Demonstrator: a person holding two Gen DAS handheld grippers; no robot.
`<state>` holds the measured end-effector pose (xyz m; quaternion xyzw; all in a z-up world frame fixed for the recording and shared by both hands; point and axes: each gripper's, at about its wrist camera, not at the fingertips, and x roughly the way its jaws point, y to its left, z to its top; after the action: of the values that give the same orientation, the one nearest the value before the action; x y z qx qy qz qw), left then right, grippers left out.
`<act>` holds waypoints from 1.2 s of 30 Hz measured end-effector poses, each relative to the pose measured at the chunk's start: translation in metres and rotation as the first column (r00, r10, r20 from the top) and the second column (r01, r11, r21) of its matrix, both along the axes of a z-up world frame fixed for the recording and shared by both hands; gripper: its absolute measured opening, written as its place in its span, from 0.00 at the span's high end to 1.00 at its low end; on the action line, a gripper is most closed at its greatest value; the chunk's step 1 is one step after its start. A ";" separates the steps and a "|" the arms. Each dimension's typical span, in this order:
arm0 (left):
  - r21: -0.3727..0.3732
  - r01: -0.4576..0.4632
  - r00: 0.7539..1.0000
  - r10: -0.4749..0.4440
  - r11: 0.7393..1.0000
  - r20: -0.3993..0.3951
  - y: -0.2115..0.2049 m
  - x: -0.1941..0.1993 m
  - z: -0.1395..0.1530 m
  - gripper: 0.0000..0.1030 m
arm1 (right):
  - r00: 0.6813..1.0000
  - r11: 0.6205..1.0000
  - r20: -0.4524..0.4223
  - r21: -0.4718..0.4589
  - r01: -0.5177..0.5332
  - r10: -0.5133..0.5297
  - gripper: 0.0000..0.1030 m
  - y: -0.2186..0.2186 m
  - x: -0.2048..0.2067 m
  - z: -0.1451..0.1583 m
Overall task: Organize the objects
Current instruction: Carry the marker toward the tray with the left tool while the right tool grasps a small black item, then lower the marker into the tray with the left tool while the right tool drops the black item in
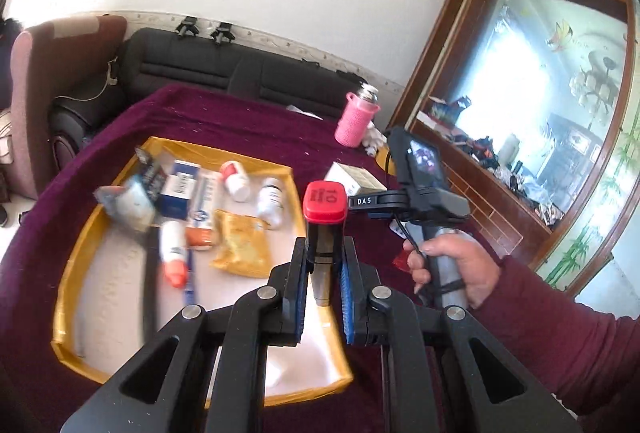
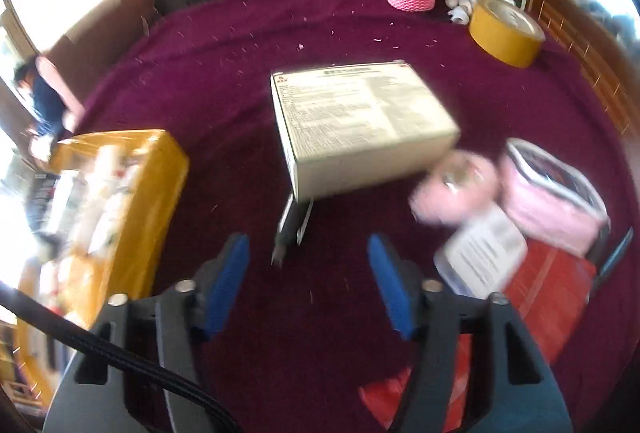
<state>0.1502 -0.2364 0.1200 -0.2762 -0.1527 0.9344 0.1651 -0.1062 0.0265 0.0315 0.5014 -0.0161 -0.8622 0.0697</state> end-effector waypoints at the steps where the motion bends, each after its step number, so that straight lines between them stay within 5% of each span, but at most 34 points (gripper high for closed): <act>1: 0.007 -0.012 1.000 0.012 1.000 -0.001 -0.011 0.001 0.000 0.89 | 1.000 0.999 0.002 0.038 0.014 -0.015 0.64 -0.006 -0.009 -0.004; 2: 0.013 -0.028 1.000 0.028 1.000 0.000 -0.022 0.002 -0.001 0.89 | 1.000 0.997 0.009 0.066 0.027 -0.028 0.75 -0.011 -0.017 -0.008; 6: 0.042 -0.085 0.996 0.084 0.996 0.008 -0.051 0.000 -0.008 0.89 | 0.998 0.994 0.026 0.095 0.054 -0.057 0.88 -0.013 -0.024 -0.009; 15: 0.079 -0.137 0.991 0.136 0.987 0.018 -0.088 0.004 -0.023 0.89 | 0.982 0.994 0.160 0.003 -0.107 0.105 0.87 0.002 0.077 0.002; 27: 0.014 -0.186 0.982 0.185 0.983 0.036 -0.077 0.021 -0.015 0.89 | 0.985 0.976 0.010 0.135 -0.173 0.173 0.88 0.010 0.135 0.010; 36: -0.107 -0.199 0.980 0.201 0.974 0.007 -0.072 0.040 0.003 0.89 | 0.981 0.976 -0.067 -0.108 -0.188 0.181 0.87 0.024 0.162 0.043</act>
<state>0.1903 -0.3087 0.1233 -0.2760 -0.1317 0.9505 0.0540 0.0562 0.0500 0.0741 0.4712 -0.0167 -0.8636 0.1785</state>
